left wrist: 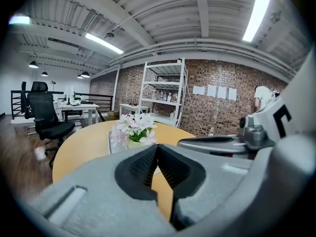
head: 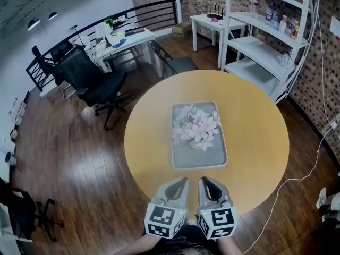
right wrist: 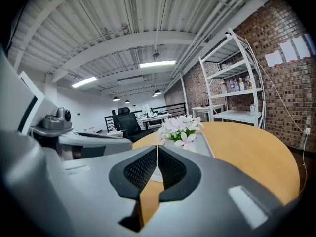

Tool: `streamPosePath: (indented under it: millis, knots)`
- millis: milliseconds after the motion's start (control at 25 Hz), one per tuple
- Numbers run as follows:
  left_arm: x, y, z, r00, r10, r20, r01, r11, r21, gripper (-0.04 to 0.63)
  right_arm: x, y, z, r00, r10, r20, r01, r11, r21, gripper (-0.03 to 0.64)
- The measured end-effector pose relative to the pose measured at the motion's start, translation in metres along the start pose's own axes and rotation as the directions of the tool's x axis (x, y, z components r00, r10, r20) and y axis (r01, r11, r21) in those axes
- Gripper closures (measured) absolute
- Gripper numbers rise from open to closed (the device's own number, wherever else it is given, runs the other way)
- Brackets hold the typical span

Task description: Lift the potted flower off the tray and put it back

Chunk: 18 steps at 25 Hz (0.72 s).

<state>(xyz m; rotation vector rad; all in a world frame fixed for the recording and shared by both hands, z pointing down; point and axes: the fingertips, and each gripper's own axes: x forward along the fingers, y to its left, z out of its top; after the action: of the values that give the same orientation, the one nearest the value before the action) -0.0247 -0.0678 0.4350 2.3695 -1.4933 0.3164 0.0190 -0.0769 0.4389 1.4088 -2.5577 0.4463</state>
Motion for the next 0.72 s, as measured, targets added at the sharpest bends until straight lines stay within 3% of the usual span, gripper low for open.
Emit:
streamPosePath:
  millis: [320, 520, 720]
  knots:
    - [0.035, 0.026, 0.011, 1.000, -0.030, -0.007, 0.030, 1.000, 0.005, 0.591, 0.050, -0.031, 0.004, 0.998, -0.062, -0.014, 0.062, 0.998, -0.003, 0.565]
    - [0.058, 0.047, 0.021, 0.998, -0.064, -0.012, 0.064, 0.998, 0.015, 0.591, 0.089, -0.054, -0.003, 0.988, -0.153, -0.022, 0.152, 0.987, -0.054, 0.453]
    - [0.079, 0.064, 0.032, 0.996, -0.085, -0.021, 0.085, 0.996, 0.028, 0.591, 0.122, -0.078, -0.015, 0.984, -0.165, -0.062, 0.162, 0.986, -0.043, 0.357]
